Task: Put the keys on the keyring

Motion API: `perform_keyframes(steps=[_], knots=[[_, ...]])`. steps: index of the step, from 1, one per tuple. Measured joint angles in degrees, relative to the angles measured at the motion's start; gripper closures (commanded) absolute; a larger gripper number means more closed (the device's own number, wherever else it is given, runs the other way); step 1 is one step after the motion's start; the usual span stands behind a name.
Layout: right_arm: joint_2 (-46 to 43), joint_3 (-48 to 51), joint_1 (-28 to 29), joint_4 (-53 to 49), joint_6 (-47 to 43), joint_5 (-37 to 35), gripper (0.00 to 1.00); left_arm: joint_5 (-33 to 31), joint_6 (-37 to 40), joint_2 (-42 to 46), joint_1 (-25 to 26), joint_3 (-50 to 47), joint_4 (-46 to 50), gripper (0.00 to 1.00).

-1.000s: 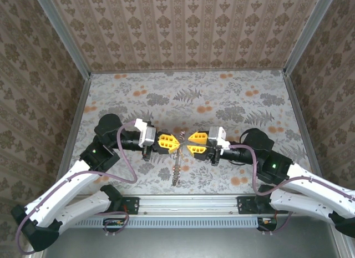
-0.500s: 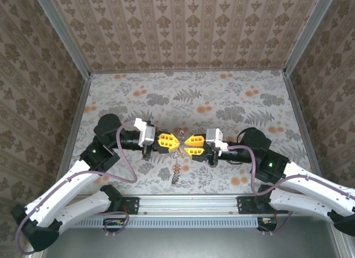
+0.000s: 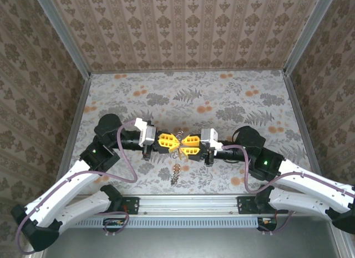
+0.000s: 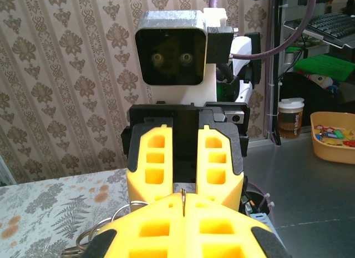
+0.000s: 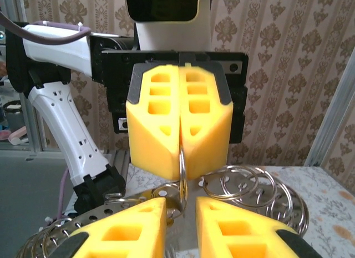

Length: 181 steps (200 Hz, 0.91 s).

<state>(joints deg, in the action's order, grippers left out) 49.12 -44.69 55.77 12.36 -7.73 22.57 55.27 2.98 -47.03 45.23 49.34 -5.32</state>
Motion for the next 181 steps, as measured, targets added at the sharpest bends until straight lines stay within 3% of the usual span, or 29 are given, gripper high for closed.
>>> perform_keyframes(steps=[34, 86, 106, 124, 147, 181], knots=[[0.0, -0.2, 0.0, 0.8, -0.2, 0.0, 0.79, 0.0, 0.0, -0.4, 0.0, 0.0, 0.0, 1.0], [0.5, -1.2, 0.0, 0.6, -1.5, -0.3, 1.0, 0.0, 0.0, -0.5, -0.4, 0.0, 0.1, 1.0], [1.1, -3.1, 0.0, -2.5, -1.5, -1.0, 1.0, -0.5, 0.6, -0.3, -0.7, 0.3, 1.2, 1.0], [1.6, -5.3, 0.0, -6.9, -1.7, -2.1, 1.0, -2.8, 3.2, -0.4, -0.6, 2.7, 7.1, 1.0], [2.0, -8.2, 0.4, -12.5, -2.7, -4.4, 1.0, -7.3, 8.3, -0.7, 0.1, 7.3, 17.8, 0.82], [2.2, -12.7, 0.4, -22.6, -4.6, -7.8, 1.0, -18.4, 14.9, -1.3, 2.0, 11.5, 31.0, 0.76]])
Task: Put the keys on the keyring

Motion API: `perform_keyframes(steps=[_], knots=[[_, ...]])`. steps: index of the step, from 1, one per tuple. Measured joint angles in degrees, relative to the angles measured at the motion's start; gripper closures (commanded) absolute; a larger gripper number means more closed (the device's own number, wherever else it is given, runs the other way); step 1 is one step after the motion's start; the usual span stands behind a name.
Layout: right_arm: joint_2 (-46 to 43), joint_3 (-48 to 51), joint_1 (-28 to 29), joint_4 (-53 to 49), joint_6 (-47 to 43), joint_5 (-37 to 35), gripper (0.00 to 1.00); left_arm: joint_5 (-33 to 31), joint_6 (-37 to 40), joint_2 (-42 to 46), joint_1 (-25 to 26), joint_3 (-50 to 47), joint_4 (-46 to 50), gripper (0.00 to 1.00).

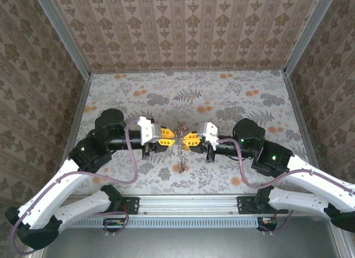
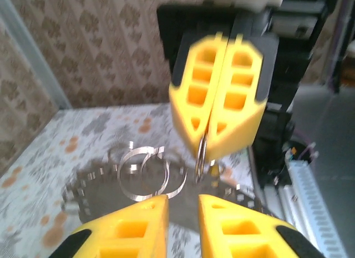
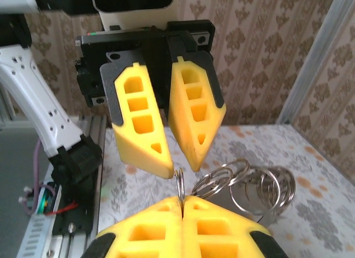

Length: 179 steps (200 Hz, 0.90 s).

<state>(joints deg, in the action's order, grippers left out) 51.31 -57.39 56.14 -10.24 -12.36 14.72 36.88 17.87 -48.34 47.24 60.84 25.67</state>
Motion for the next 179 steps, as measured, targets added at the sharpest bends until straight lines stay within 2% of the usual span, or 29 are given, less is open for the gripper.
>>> perform_keyframes(steps=[24, 62, 105, 166, 179], knots=[[2.0, -3.8, 0.0, -6.0, -1.3, -0.9, 1.0, -5.4, 2.6, -1.7, 2.9, 0.4, 4.3, 0.74], [8.0, -9.7, 0.0, -14.3, -3.7, -1.8, 1.0, -9.3, 5.0, -3.5, 4.6, 1.2, 7.5, 0.73], [9.9, -10.4, 0.1, -18.3, -5.4, -3.0, 1.0, -11.2, 5.9, -1.9, 5.1, 1.6, 7.8, 0.72], [9.9, -10.4, 0.2, -18.7, -5.7, -2.9, 1.0, -11.4, 6.3, -2.7, 5.4, 2.4, 7.7, 0.73], [9.9, -10.4, 0.2, -18.7, -5.7, -2.9, 1.0, -11.4, 6.4, -3.4, 5.6, 2.5, 7.7, 0.75]])
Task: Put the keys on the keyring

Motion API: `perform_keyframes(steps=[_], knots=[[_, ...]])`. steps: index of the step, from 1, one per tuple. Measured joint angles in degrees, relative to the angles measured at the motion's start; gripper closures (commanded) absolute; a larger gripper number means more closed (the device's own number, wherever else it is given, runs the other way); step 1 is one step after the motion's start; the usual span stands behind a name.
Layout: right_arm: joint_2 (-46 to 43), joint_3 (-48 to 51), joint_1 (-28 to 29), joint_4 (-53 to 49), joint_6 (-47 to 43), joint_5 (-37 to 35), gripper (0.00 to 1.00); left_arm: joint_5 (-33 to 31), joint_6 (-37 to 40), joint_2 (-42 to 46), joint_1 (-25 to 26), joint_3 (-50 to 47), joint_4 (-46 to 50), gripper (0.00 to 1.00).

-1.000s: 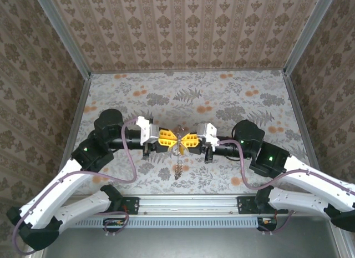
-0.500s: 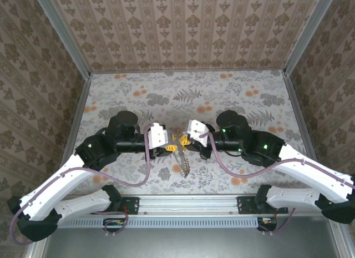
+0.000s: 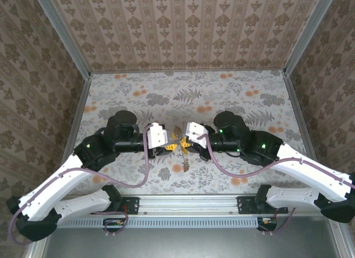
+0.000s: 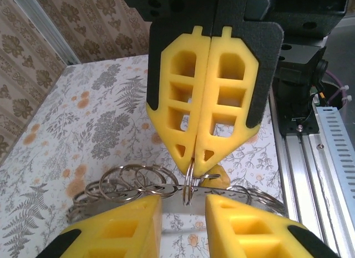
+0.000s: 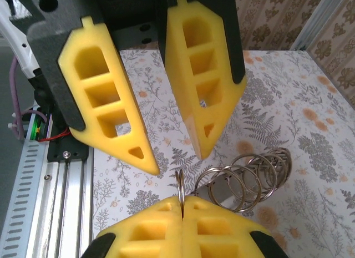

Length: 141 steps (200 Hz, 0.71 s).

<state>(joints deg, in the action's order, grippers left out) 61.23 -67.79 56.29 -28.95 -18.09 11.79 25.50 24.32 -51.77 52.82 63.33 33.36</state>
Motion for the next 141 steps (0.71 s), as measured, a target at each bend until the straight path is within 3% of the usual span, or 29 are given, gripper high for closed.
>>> perform_keyframes(steps=[80, 107, 141], knots=[[0.1, 0.0, 0.0, 0.5, 0.0, 0.6, 1.0, 0.0, 0.9, -1.6, 0.5, 0.8, 0.0, 0.79], [0.4, 0.0, 0.0, 0.9, 0.0, 0.6, 1.0, 0.3, 1.7, -2.0, 0.5, 0.9, 0.0, 1.0], [0.4, 0.0, 0.0, 1.0, 0.0, 0.5, 1.0, 0.4, 1.9, -2.2, 0.4, 1.4, 0.6, 1.0]])
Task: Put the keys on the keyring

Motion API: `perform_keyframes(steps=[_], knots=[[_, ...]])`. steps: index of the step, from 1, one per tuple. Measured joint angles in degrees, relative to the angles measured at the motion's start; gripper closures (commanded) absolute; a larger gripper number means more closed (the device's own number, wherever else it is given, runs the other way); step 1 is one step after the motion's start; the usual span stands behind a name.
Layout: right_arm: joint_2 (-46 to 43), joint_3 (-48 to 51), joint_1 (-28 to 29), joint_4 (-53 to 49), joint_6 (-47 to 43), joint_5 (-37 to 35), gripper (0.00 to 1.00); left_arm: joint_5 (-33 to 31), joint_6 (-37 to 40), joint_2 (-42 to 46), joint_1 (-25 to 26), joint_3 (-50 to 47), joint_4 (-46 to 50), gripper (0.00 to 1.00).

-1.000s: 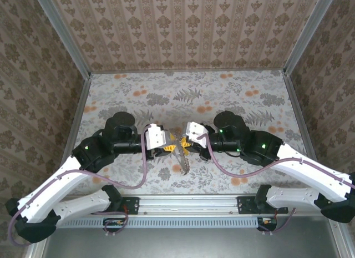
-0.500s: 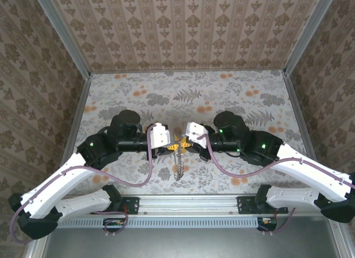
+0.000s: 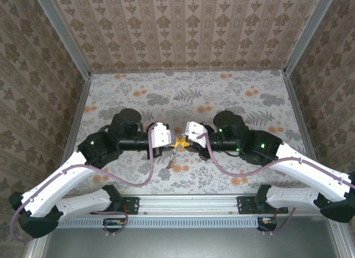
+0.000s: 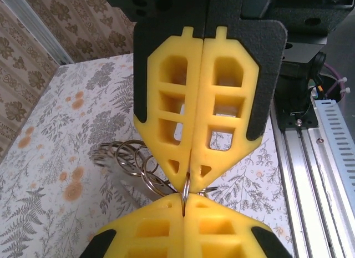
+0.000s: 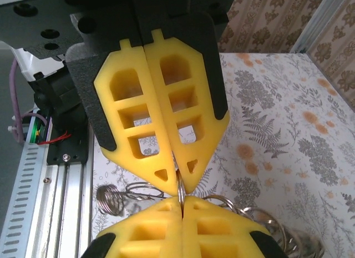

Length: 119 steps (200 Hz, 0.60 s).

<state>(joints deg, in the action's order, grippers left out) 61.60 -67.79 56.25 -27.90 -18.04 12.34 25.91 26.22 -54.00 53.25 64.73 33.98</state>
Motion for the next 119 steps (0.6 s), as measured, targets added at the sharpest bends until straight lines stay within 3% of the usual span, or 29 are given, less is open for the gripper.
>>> perform_keyframes(steps=[8, 26, 40, 119], knots=[[-0.1, 0.0, 0.0, 0.1, 0.0, 0.0, 1.0, 0.1, 0.0, 0.0, 0.0, 0.1, 0.1, 1.0], [-0.5, 0.3, 0.0, 0.9, 0.3, 0.1, 0.81, 0.7, -0.1, 0.4, -0.1, 0.0, -0.5, 1.0], [-1.5, 1.4, 0.0, 2.7, 0.7, 0.3, 0.73, 1.8, -0.7, 1.4, -0.1, -0.7, -1.7, 1.0], [-5.0, 8.3, 0.0, 14.3, 4.7, 4.0, 0.73, 15.8, -9.6, 6.9, -6.1, -7.6, -14.7, 1.0]])
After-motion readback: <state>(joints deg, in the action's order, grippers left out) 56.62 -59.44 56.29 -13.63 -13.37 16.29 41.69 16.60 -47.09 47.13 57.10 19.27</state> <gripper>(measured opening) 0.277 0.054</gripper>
